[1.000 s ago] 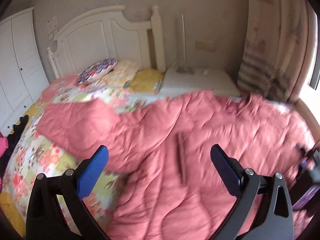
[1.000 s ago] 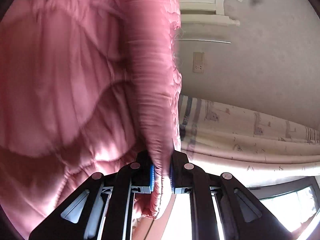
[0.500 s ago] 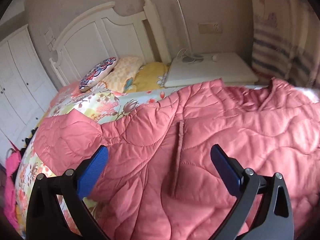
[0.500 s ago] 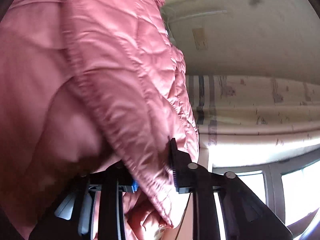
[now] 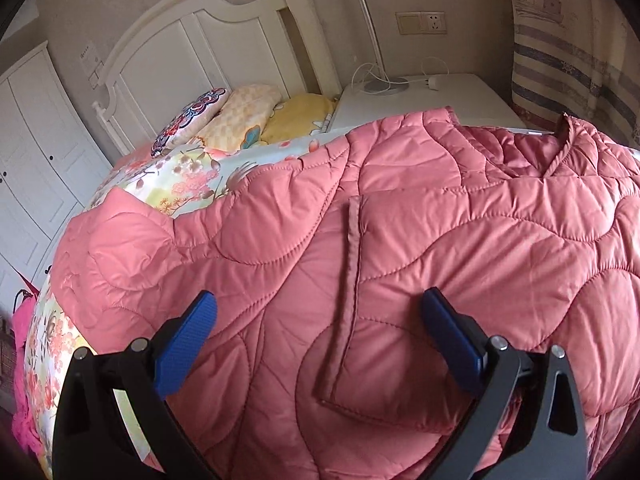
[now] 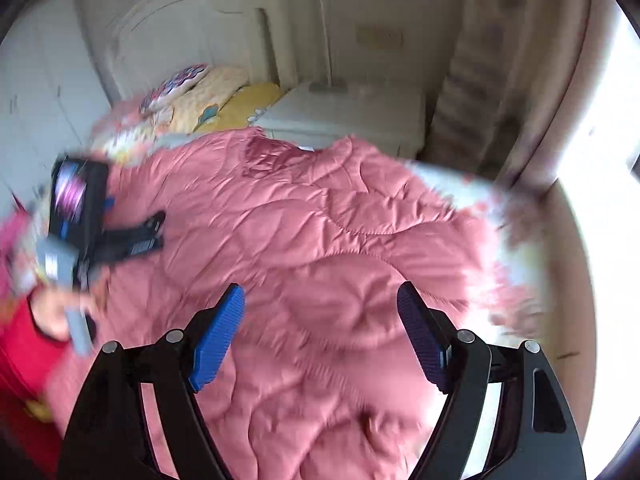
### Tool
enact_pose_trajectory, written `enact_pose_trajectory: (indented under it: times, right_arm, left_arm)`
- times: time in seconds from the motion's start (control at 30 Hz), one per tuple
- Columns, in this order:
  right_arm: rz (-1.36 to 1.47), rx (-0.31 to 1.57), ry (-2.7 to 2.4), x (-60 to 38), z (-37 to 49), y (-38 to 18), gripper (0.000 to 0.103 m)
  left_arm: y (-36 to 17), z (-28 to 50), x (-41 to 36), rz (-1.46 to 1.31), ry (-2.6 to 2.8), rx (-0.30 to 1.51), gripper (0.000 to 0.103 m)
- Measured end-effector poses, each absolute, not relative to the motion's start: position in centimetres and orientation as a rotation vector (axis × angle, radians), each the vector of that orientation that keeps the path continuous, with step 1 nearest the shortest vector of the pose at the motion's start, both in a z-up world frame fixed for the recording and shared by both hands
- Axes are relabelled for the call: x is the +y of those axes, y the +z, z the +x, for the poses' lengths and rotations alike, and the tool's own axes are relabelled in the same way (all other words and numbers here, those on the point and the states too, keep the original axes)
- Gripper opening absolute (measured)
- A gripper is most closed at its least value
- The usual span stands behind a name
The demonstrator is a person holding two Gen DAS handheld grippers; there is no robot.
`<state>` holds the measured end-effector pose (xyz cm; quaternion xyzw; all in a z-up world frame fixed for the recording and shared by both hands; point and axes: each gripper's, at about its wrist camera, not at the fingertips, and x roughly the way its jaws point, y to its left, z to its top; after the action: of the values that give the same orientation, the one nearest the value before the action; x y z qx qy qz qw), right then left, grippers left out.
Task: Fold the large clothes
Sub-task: 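Lift the sleeve with the right gripper and lay it across the jacket body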
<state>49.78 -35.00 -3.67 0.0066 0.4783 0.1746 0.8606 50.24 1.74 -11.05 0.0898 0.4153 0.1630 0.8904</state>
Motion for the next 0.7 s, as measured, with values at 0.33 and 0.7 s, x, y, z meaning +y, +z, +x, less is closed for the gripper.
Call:
enact_pose_trajectory:
  times: [0.33,0.7]
  right_arm:
    - [-0.010,1.119,0.057,-40.1,51.0,-8.1,0.057]
    - [-0.249,1.085,0.247,-32.4,45.8,-7.0,0.061]
  left_arm:
    - [-11.1,49.8,-0.5,0.210,0.231,0.831,0.101]
    - [-11.3,49.9,-0.5,0.194,0.229,0.829,0.101]
